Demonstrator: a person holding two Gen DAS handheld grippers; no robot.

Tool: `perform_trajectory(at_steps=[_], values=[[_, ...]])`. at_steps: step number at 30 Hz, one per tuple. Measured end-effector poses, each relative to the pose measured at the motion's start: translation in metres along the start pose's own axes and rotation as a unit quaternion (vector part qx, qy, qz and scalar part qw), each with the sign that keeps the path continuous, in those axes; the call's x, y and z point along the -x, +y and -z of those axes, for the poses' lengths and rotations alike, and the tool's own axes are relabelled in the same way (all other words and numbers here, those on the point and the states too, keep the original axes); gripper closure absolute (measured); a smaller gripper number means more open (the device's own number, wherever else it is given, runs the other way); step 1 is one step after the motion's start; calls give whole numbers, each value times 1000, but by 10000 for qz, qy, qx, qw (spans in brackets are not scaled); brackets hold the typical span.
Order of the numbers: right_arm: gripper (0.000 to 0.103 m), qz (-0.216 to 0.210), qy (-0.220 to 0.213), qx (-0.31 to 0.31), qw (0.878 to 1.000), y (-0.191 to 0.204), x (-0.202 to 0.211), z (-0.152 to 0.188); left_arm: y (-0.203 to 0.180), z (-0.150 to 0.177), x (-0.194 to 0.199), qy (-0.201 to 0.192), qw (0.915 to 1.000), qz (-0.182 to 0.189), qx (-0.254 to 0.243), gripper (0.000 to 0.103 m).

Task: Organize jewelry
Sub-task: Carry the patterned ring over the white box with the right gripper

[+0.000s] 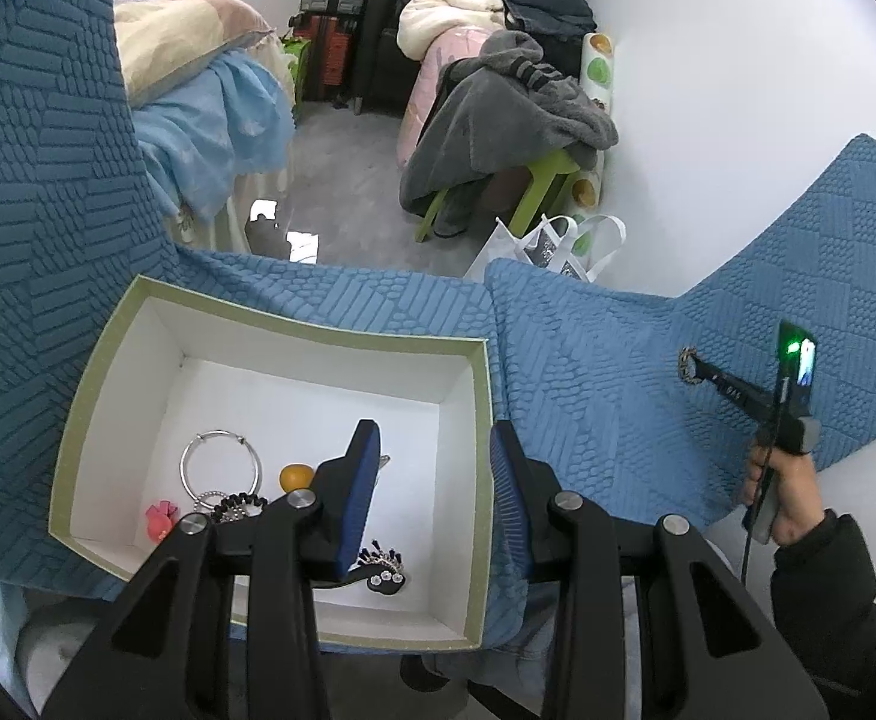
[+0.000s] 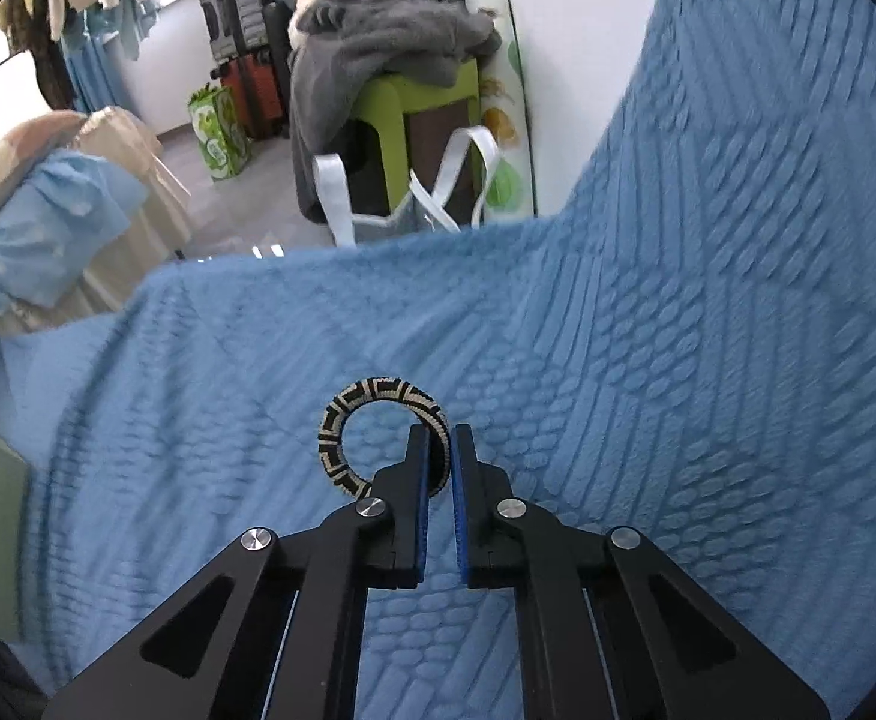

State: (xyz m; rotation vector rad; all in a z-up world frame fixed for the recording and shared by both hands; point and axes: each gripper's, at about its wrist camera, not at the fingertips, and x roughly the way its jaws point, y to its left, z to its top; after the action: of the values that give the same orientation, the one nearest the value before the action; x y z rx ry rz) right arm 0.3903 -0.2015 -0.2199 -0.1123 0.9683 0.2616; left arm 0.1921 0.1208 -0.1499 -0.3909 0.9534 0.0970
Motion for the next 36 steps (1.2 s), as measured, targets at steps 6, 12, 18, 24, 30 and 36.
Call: perform_trajectory(at_steps=[6,12,18,24,30,36], values=[[98,-146,-413,109,9990,28,60,-23,1,-3,21,-149,9999,35,-30,64],[98,-417,-915,198,9947,69,125,-43,6,-6,47,-309,9995,56,-71,64],[98,-749,-1307,370,9879,114,182,-58,13,-11,77,-537,9985,16,-130,64],[98,-1173,-1526,628,9793,170,219,-70,30,-16,105,-738,9972,-43,-118,63],[98,-1674,-1646,873,9681,234,244,-66,50,-16,123,-890,9959,-170,-72,37],[97,-2054,-1033,935,9687,293,215,-19,72,-6,122,-840,9962,-209,0,35]])
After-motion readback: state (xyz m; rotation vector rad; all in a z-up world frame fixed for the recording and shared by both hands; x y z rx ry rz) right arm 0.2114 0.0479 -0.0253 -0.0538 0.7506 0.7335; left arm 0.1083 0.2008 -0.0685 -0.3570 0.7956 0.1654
